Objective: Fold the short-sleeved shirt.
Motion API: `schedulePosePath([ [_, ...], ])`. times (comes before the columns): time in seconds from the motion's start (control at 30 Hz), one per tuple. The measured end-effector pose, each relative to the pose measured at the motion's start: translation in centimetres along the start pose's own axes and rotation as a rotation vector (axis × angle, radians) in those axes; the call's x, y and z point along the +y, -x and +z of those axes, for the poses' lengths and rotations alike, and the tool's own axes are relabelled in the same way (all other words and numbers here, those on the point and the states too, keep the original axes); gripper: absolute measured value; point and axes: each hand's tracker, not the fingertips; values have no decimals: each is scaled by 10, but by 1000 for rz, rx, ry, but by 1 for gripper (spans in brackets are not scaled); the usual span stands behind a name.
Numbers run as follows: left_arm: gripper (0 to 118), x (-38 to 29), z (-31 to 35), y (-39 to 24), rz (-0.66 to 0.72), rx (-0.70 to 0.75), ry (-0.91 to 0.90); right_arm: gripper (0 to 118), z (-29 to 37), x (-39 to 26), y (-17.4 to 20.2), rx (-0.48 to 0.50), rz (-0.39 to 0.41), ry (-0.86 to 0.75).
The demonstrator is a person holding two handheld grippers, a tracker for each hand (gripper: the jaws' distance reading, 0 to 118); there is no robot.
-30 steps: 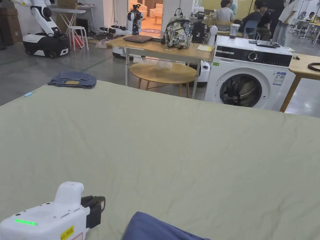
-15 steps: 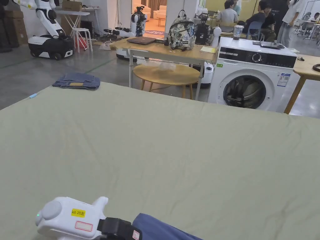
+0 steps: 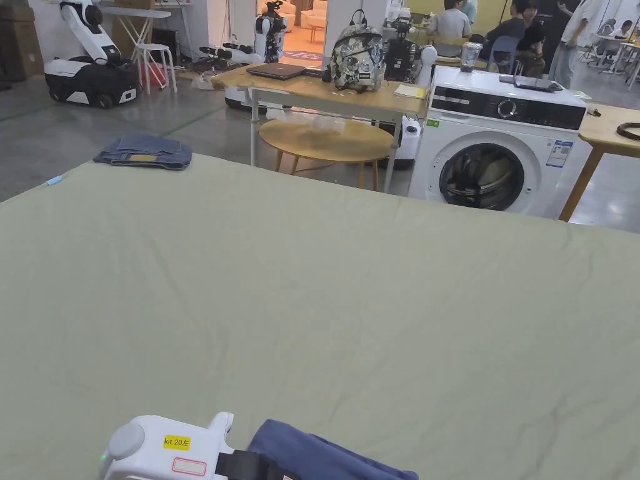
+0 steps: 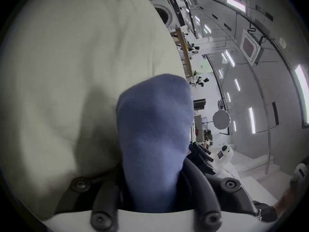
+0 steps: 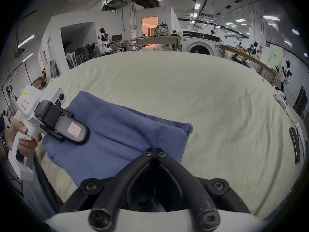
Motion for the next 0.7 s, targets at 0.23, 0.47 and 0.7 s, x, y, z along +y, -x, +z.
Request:
schedulePosePath([
  [0.23, 15, -2, 6, -8, 1, -15, -16, 0, 4, 6, 2, 0, 9, 8],
  [0.47, 14, 7, 27, -17, -10, -6, -26, 0, 21, 24, 4, 3, 20, -35],
  [0.7, 14, 19, 102, -53, -79, 73, -67, 0, 28, 50, 4, 14, 45, -93],
])
